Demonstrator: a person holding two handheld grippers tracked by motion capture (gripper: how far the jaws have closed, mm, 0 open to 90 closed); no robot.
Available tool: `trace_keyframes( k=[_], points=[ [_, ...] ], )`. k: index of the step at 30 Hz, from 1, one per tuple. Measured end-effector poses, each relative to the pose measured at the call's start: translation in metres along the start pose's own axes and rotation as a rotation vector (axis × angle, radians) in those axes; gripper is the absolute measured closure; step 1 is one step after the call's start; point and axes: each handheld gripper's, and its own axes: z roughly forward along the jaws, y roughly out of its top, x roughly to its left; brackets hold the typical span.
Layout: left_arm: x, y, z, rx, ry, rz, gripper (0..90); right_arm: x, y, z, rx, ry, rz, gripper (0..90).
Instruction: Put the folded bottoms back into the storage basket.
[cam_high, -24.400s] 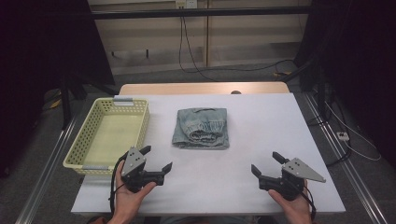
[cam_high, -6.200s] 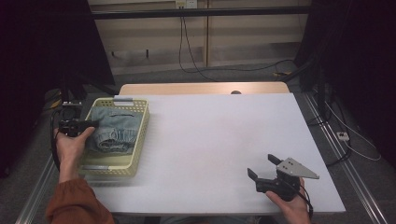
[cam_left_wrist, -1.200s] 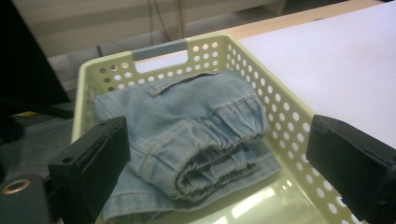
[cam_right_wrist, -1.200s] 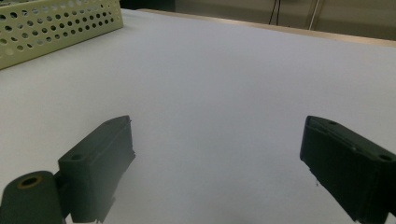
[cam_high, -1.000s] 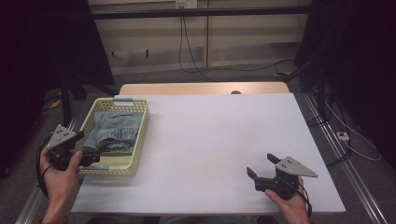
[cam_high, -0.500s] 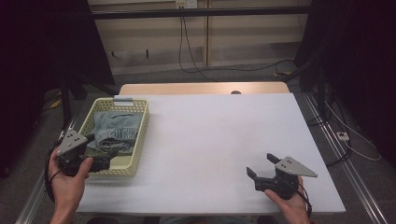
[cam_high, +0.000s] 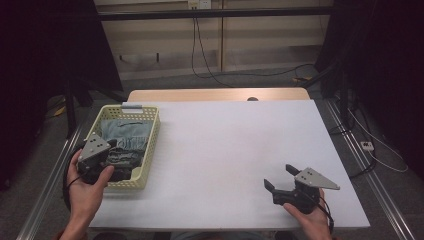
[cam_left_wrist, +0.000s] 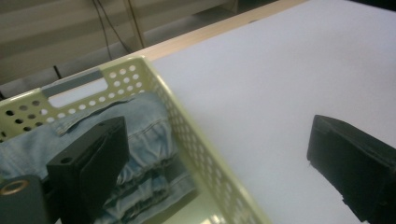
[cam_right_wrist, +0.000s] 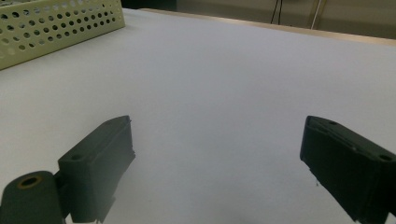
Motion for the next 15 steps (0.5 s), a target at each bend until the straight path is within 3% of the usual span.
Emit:
trace_keyframes(
  k=[3,5,9,15],
  points=[
    [-0.002,0.004,0.003,-0.001,-0.005,0.007,5.8,0.000,0.000,0.000,0.000,0.000,-0.001,9.7],
    [-0.002,0.009,0.005,-0.004,-0.046,-0.002,5.8,0.000,0.000,0.000,0.001,0.001,-0.001,9.7],
    [-0.007,0.017,0.009,-0.012,-0.033,0.024,5.8,0.001,0.000,0.000,0.000,-0.001,-0.003,9.7],
    [-0.020,0.022,0.023,-0.029,-0.061,0.025,5.8,0.001,0.000,0.000,0.000,-0.001,-0.003,9.7]
  ],
)
